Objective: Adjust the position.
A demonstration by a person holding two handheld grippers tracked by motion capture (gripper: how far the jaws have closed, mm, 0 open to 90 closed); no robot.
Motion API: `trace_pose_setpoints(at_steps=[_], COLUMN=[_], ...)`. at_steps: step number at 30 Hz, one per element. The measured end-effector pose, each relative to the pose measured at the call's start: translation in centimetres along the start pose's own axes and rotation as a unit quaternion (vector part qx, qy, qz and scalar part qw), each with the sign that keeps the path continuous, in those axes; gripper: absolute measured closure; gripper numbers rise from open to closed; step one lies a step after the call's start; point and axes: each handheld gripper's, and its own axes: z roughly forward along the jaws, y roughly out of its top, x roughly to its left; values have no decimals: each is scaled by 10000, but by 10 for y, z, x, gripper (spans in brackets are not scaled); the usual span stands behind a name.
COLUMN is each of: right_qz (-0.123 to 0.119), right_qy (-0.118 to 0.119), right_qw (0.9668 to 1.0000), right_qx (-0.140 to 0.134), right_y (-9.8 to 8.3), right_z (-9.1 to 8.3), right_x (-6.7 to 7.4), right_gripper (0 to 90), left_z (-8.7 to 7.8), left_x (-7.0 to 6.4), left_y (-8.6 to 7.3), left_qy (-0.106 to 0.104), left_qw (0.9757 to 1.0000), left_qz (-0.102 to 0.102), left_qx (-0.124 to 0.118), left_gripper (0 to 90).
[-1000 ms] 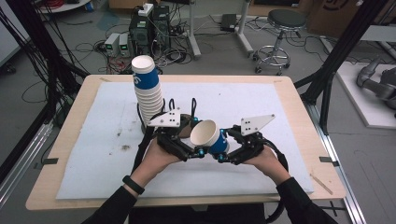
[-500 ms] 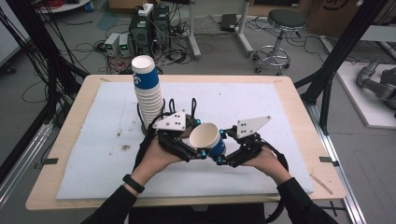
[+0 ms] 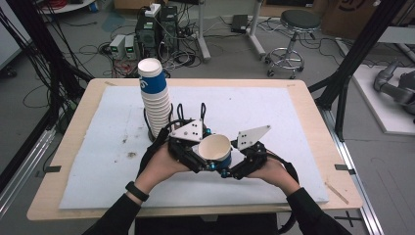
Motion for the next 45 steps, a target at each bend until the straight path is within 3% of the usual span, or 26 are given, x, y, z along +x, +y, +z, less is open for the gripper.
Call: trace_pose_setpoints(at_steps=[2, 3, 4, 8, 10, 14, 17, 26, 30, 37, 45], right_qz=[29, 29, 100, 163, 206, 365, 376, 439, 466, 471, 616], right_qy=[72, 72, 116, 185, 233, 301, 262, 273, 248, 207, 109], right_qw=[9996, 9996, 9985, 9961, 9945, 9897, 9891, 9858, 9860, 9854, 9808], right_qx=[-286, -286, -527, -848, -1005, -1354, -1402, -1595, -1581, -1623, -1849], right_y=[0, 0, -1, -2, -2, -3, -4, -6, -7, -7, -5], right_z=[-3, -3, -6, -7, -7, -8, -9, -9, -9, -7, -11], right_x=[-1, -1, -1, -1, -1, -1, -1, -2, -1, 1, 1], right_gripper=[295, 295, 296, 296, 297, 297, 297, 297, 296, 239, 191], left_z=[-1, -1, -1, 2, 3, 5, 5, 6, 7, 6, 9], left_x=[0, 0, 0, -1, -1, 0, 1, 2, 3, 3, 3], left_y=[-1, -2, -3, -6, -6, -5, -3, 2, 1, 1, 0], left_qy=[34, 29, 8, -88, -106, -70, -102, -110, -108, -77, -151], left_qw=[9995, 9985, 9967, 9873, 9841, 9821, 9786, 9790, 9806, 9809, 9818], left_qz=[-97, -178, -254, -477, -510, -513, -582, -539, -520, -483, -486], left_qx=[-303, -523, -765, -1510, -1701, -1811, -1972, -1962, -1886, -1881, -1828], left_gripper=[170, 170, 156, 145, 143, 164, 168, 198, 203, 211, 214])
